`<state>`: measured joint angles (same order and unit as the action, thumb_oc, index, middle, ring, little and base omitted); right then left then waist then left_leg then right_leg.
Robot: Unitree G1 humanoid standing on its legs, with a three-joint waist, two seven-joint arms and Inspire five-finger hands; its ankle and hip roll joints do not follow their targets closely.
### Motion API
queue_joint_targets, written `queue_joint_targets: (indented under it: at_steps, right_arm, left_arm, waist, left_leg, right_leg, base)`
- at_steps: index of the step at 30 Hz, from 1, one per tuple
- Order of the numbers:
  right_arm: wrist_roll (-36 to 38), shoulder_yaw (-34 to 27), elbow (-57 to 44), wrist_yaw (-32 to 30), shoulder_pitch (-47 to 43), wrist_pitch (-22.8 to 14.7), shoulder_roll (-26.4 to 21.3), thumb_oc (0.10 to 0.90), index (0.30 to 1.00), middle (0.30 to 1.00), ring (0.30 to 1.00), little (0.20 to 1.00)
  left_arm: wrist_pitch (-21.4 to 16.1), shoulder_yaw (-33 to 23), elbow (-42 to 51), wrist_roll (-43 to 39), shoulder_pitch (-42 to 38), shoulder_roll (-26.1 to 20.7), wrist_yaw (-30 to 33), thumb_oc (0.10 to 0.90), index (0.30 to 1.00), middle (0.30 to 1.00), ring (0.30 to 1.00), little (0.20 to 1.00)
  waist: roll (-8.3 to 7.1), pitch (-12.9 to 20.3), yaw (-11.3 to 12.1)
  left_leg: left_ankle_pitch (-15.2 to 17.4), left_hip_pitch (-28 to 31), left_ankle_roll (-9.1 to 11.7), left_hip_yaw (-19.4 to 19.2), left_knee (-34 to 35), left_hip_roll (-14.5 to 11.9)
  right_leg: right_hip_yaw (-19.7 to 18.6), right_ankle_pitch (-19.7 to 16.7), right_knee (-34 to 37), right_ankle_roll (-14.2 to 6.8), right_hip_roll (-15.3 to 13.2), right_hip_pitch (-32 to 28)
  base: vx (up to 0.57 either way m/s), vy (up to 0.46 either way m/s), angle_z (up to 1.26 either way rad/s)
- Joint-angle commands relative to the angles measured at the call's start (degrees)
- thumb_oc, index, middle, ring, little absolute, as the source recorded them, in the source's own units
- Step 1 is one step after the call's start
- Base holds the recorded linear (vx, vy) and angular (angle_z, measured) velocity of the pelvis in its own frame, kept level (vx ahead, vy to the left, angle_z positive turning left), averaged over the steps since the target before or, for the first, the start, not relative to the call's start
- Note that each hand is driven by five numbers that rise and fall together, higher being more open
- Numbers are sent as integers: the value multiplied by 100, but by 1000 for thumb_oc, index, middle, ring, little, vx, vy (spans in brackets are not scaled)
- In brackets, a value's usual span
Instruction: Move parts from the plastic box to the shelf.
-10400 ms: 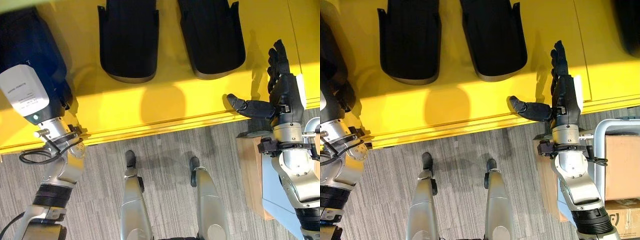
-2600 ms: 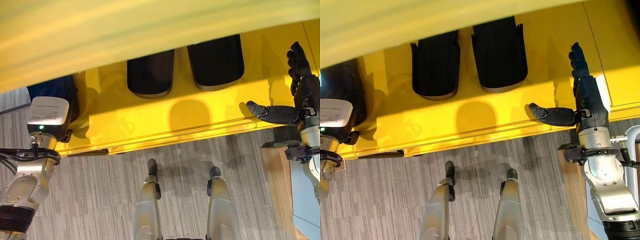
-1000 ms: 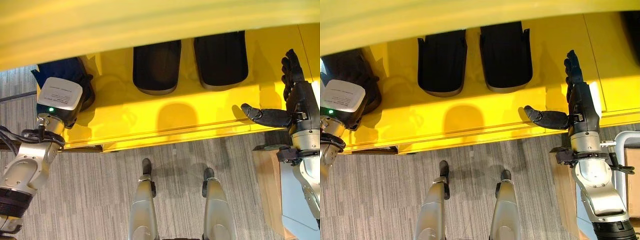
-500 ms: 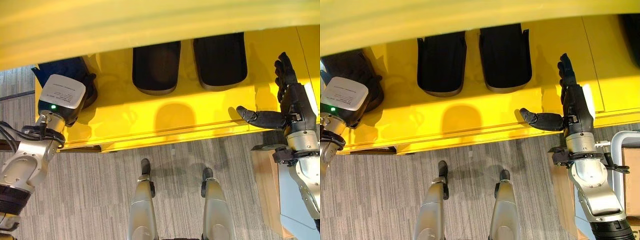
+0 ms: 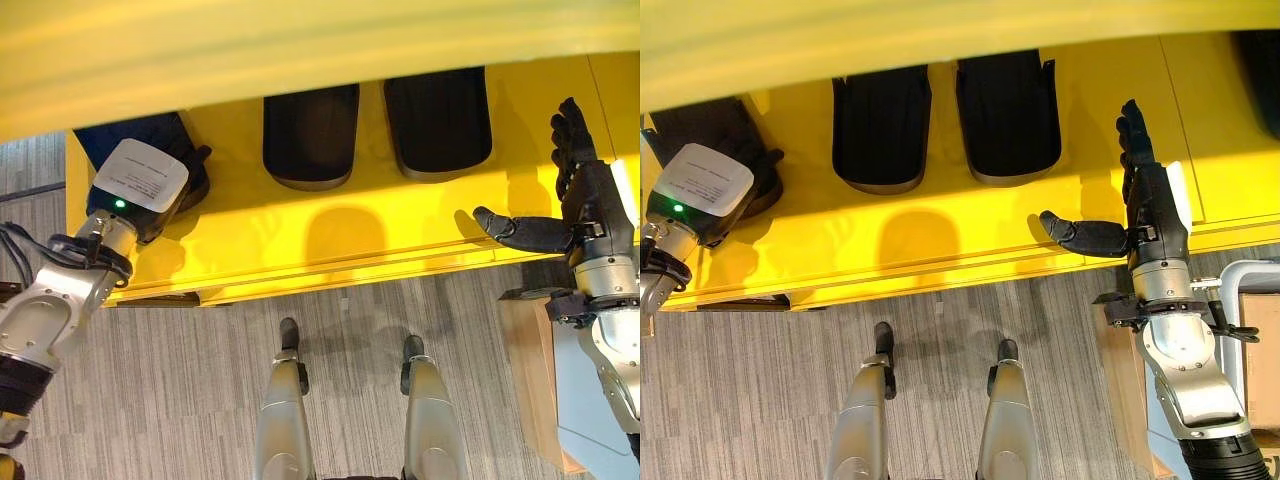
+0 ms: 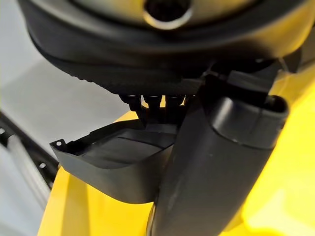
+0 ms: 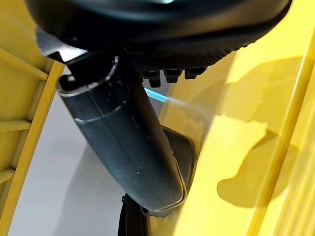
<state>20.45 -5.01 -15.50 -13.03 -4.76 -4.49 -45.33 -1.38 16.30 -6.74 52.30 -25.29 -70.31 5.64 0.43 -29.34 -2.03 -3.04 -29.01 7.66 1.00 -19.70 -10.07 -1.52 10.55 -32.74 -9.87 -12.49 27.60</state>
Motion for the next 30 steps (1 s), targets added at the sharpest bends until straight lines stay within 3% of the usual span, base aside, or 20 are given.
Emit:
queue_joint_targets:
  at_steps: [1, 10, 16, 30]
  right_arm:
    - [64, -130, -220, -146, -627, -679, -228, 900, 1000, 1000, 1000, 1000]
    - [123, -74, -203, -159, -649, -721, -266, 900, 1000, 1000, 1000, 1000]
    - [128, -19, -198, -211, -702, -723, -287, 900, 1000, 1000, 1000, 1000]
    - [144, -127, -243, -222, -577, -773, -287, 900, 1000, 1000, 1000, 1000]
  left_arm:
    - [-374, 119, 575, -71, -644, 82, 267, 900, 1000, 1000, 1000, 1000]
    - [-674, 440, 735, -25, -947, -59, -26, 900, 1000, 1000, 1000, 1000]
    - [-565, 575, 738, -97, -1038, -114, -55, 900, 1000, 1000, 1000, 1000]
    - [-708, 327, 834, -139, -695, -270, -306, 900, 1000, 1000, 1000, 1000]
  waist:
    - [-12, 409, -414]
    - [-19, 397, -445]
    - [-17, 389, -442]
    - [-2, 389, -378]
  left_leg:
    - [756, 252, -309, -658, -388, 29]
    - [812, 271, -299, -665, -431, 19]
    - [782, 239, -305, -666, -437, 2]
    - [767, 267, -310, -674, -390, 9]
  right_leg:
    - [483, 105, -56, 525, 283, -121]
    - [475, 137, -66, 508, 270, -151]
    - [473, 103, -57, 514, 279, -130]
    - [517, 42, 64, 482, 257, -195]
  base:
    - [0, 0, 0]
    - [0, -1, -1]
    - [0, 0, 0]
    - [0, 0, 0]
